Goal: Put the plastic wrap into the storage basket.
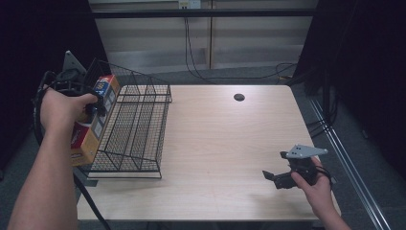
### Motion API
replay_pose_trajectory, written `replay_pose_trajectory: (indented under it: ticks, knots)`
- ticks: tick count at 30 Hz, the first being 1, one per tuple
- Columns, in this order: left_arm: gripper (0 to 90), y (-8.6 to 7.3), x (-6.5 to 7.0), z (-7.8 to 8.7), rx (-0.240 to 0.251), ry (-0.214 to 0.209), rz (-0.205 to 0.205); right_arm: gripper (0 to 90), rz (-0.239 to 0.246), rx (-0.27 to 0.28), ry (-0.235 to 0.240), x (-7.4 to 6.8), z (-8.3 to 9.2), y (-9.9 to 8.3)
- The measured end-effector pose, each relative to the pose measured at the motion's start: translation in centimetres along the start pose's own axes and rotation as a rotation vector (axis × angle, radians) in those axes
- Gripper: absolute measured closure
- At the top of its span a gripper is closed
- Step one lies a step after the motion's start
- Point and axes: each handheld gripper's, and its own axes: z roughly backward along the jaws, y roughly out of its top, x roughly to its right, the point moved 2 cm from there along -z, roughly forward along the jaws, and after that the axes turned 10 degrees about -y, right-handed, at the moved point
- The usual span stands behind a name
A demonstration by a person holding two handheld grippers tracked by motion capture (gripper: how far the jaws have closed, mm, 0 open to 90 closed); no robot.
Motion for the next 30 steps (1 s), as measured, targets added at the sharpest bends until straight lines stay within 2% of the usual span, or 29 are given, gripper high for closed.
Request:
replay_pose_trajectory:
  ticks: [5,6,10,12,15,17,24,25,30]
  knots:
    - [44.1,0.1,-0.3,-0.8,-0.013,0.011,-0.016,2.2,0.001,-0.002,0.006,0.0,-0.1,-0.1]
    - [44.1,0.1,-0.2,-0.9,-0.013,0.008,-0.005,2.2,-0.002,-0.002,0.005,0.0,-0.1,-0.1]
    - [44.1,0.2,-0.5,-1.2,-0.013,0.015,-0.008,2.2,-0.005,-0.003,0.000,0.0,-0.1,-0.1]
    - [44.1,0.2,-0.5,-1.4,-0.013,0.002,0.008,2.2,0.001,-0.003,-0.001,0.0,-0.2,-0.1]
    - [44.0,0.3,-0.7,-1.6,-0.019,0.018,-0.011,2.2,0.000,-0.004,0.006,-0.1,-0.2,-0.1]
    - [44.0,0.2,-0.8,-1.8,-0.017,0.008,-0.003,2.2,0.001,-0.004,0.006,-0.1,-0.2,-0.1]
    - [43.9,0.2,-1.1,-2.7,-0.026,0.019,-0.006,2.2,0.001,-0.004,0.006,-0.1,-0.2,-0.1]
    - [43.9,0.2,-1.1,-2.8,-0.022,0.012,0.010,2.2,0.000,-0.004,0.006,-0.1,-0.2,-0.1]
    - [43.8,0.2,-1.5,-3.2,-0.036,0.021,-0.005,2.2,0.002,-0.006,0.010,-0.2,-0.2,-0.1]
